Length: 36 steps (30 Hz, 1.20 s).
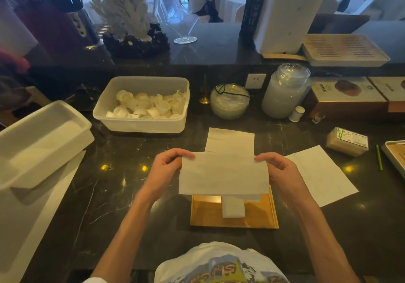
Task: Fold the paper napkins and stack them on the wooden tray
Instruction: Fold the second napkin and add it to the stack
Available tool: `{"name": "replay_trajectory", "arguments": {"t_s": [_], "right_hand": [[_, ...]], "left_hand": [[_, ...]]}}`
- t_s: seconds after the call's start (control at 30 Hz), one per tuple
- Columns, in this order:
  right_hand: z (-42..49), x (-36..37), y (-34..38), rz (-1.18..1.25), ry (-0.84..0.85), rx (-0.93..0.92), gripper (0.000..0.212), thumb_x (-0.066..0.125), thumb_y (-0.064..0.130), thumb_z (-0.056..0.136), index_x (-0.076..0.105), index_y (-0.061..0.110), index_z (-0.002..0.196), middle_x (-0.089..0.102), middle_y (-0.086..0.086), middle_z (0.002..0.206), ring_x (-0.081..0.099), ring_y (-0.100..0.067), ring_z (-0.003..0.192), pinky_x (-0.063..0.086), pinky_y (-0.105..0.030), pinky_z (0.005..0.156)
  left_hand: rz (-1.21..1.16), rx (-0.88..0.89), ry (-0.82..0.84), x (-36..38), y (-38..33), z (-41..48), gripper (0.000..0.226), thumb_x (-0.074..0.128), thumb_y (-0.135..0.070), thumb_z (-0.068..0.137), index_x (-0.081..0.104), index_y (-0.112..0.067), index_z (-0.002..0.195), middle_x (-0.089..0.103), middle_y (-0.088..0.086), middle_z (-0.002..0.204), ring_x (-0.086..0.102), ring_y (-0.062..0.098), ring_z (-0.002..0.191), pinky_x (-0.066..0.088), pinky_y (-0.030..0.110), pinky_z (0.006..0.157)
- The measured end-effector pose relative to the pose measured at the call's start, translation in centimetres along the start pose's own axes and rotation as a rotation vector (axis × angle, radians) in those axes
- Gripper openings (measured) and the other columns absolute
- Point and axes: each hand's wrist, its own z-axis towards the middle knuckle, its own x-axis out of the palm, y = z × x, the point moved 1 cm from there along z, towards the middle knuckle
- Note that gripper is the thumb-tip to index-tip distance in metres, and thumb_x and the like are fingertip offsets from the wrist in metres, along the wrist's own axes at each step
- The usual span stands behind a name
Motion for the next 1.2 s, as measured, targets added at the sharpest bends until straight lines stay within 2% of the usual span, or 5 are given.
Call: {"name": "replay_trajectory", "arguments": {"t_s": [0.43, 0.63, 0.77, 0.97, 1.2], "right_hand": [[0.8, 1.5, 4.1, -0.295, 0.139, -0.152, 0.011, 0.068, 0.026, 0.095, 0.075, 0.032, 0.100, 0.073, 0.016, 0.100, 0.068, -0.007, 0.101, 0.057, -0.020, 0.076], [2.3, 5.4, 8.5, -0.679, 0.510, -0.247, 0.031, 0.069, 0.021, 0.095, 0.067, 0.030, 0.124, 0.065, 0.012, 0.116, 0.063, -0.008, 0.107, 0.056, -0.023, 0.088], [3.4, 6.4, 10.4, -0.628, 0.571, -0.327, 0.034, 0.062, 0.023, 0.099, 0.060, 0.034, 0.132, 0.065, 0.025, 0.110, 0.064, 0.003, 0.104, 0.056, -0.010, 0.081], [3.0, 6.0, 6.4, -0.121, 0.274, 0.182, 0.072, 0.040, 0.072, 0.078, 0.062, 0.025, 0.127, 0.072, -0.001, 0.118, 0.071, -0.019, 0.105, 0.060, -0.029, 0.081], [1.0, 8.1, 0.8, -0.147, 0.063, 0.074, 0.025, 0.075, 0.034, 0.089, 0.068, 0.029, 0.113, 0.075, 0.008, 0.111, 0.074, -0.012, 0.098, 0.063, -0.021, 0.073]], "left_hand": [[0.461, 0.017, -0.081, -0.3, -0.2, 1.1, 0.041, 0.045, 0.013, 0.094, 0.065, -0.020, 0.081, 0.061, 0.003, 0.132, 0.057, 0.025, 0.127, 0.051, 0.045, 0.107], [0.464, 0.113, 0.322, 2.3, -1.2, 1.2, 0.057, 0.066, -0.050, 0.089, 0.045, -0.050, 0.142, 0.023, -0.017, 0.166, 0.010, 0.012, 0.156, 0.009, 0.047, 0.121], [0.268, 0.072, 0.394, 3.3, -2.0, 1.3, 0.025, 0.071, -0.024, 0.093, 0.070, -0.026, 0.119, 0.073, -0.005, 0.112, 0.068, 0.009, 0.109, 0.058, 0.034, 0.091], [-0.098, -0.058, -0.015, 3.8, 0.0, 0.7, 0.020, 0.073, -0.034, 0.091, 0.070, -0.029, 0.110, 0.078, -0.006, 0.105, 0.077, 0.016, 0.097, 0.065, 0.033, 0.073], [-0.099, -0.118, -0.128, 4.2, 1.6, 0.3, 0.024, 0.078, -0.034, 0.087, 0.070, -0.029, 0.109, 0.079, -0.007, 0.105, 0.078, 0.014, 0.096, 0.066, 0.036, 0.075]]}}
